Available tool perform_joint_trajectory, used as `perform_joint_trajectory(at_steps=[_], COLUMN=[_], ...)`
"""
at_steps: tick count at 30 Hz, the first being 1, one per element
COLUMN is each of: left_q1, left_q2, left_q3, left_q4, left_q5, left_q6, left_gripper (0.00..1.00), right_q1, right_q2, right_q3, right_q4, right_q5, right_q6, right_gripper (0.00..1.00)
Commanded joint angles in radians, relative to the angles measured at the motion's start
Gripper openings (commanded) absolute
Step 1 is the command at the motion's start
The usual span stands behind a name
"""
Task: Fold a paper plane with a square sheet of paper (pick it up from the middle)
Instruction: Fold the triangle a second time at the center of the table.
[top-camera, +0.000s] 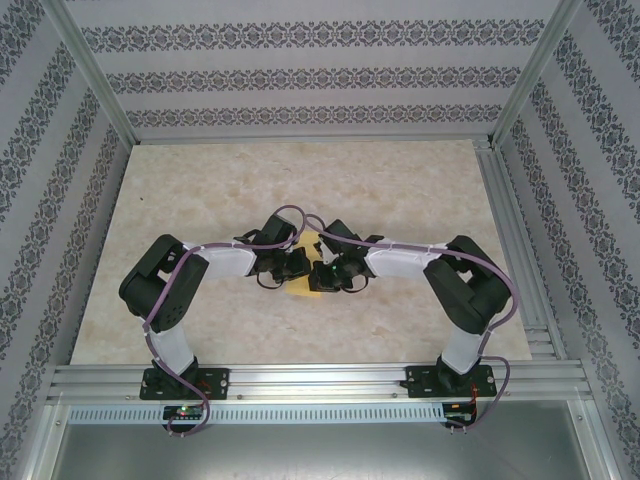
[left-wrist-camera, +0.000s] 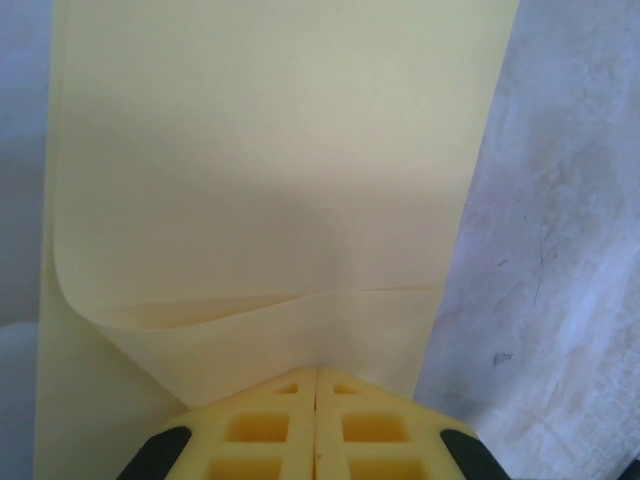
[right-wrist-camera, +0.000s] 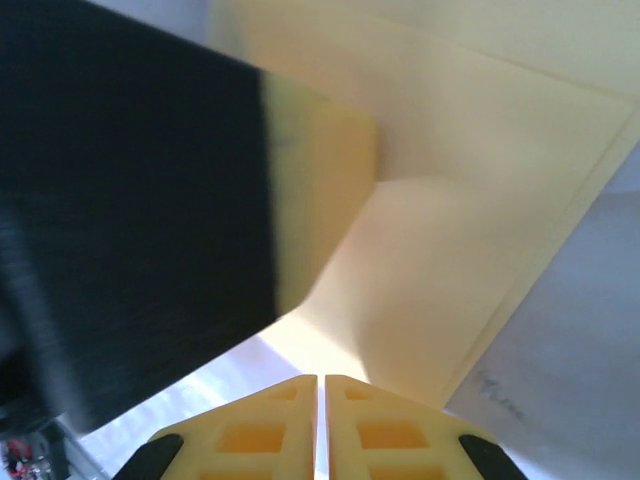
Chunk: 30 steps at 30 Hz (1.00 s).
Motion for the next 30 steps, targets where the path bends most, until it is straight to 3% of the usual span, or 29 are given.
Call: perform_joint_trajectory(at_steps=[1, 11, 18, 30], left_q1=[0.008, 0.047, 0.123, 0.244], left_q2=[0.026, 0.017, 0.044, 0.071], left_q3=[-0.028, -0.018, -0.046, 0.017], left_q4=[-0.016, 0.007, 0.059, 0.019], left_q5=[-0.002, -0.008, 0.015, -0.004], left_q6=[-0.013, 0.050, 0.077, 0.182], left_gripper=[0.08, 0.11, 0.12, 0.13], right_q1=[0.000, -0.017, -0.014, -0.011], right_q2=[0.028, 0.074, 0.121, 0.127], right_q3=[-0.013, -0.073, -0.070, -0.070], right_q4=[0.000, -0.096, -0.163, -0.185], right_q5=[0.032, 0.108, 0.196, 0.217], right_q6=[-0.002, -0.027, -0.044, -0.044], right_gripper=[0.11, 0.11, 0.11, 0.11])
